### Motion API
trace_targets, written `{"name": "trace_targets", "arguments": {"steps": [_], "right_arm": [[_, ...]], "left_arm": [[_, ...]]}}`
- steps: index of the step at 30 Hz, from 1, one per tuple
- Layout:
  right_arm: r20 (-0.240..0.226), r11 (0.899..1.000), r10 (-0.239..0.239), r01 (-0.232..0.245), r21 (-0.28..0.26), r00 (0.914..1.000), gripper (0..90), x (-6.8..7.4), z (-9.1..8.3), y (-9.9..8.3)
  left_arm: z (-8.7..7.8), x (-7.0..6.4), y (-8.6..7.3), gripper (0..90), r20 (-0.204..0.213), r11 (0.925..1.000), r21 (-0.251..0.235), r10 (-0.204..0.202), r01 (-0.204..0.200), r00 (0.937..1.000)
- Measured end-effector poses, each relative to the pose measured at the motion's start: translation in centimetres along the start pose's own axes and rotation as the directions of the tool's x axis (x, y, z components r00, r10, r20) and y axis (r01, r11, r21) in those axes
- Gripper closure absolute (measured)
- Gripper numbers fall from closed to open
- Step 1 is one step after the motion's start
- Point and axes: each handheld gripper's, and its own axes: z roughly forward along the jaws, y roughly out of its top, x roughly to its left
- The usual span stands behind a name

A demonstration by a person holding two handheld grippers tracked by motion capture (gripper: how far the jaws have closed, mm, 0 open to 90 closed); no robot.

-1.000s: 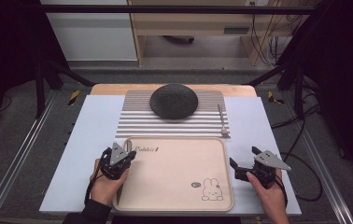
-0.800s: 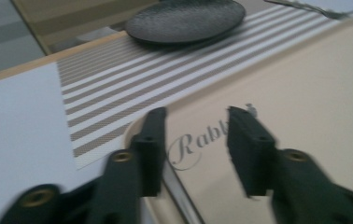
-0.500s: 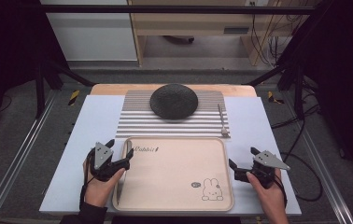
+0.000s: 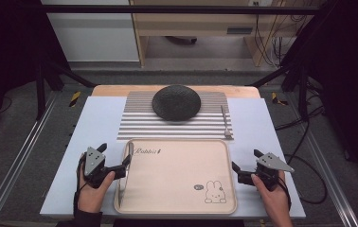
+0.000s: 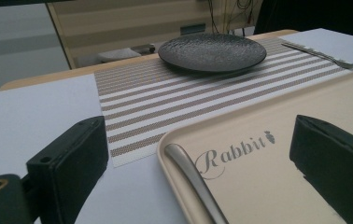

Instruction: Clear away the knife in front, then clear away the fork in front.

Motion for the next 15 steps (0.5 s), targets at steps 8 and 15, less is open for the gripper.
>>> {"name": "trace_targets", "arguments": {"steps": [8,15], "right_arm": [[-0.009,1.000,0.008,-0.008,0.003,0.9999,3.6,0.0,0.1,0.0],[-0.021,0.999,0.041,-0.041,0.004,0.9989,3.8,0.0,0.4,0.3]], "left_arm": [[-0.3,0.7,-0.1,3.8,-0.018,0.9994,-0.022,-0.026,0.025,0.9995],[-0.6,1.4,-0.2,3.5,-0.028,0.9972,-0.048,-0.058,0.057,0.9979]]}}
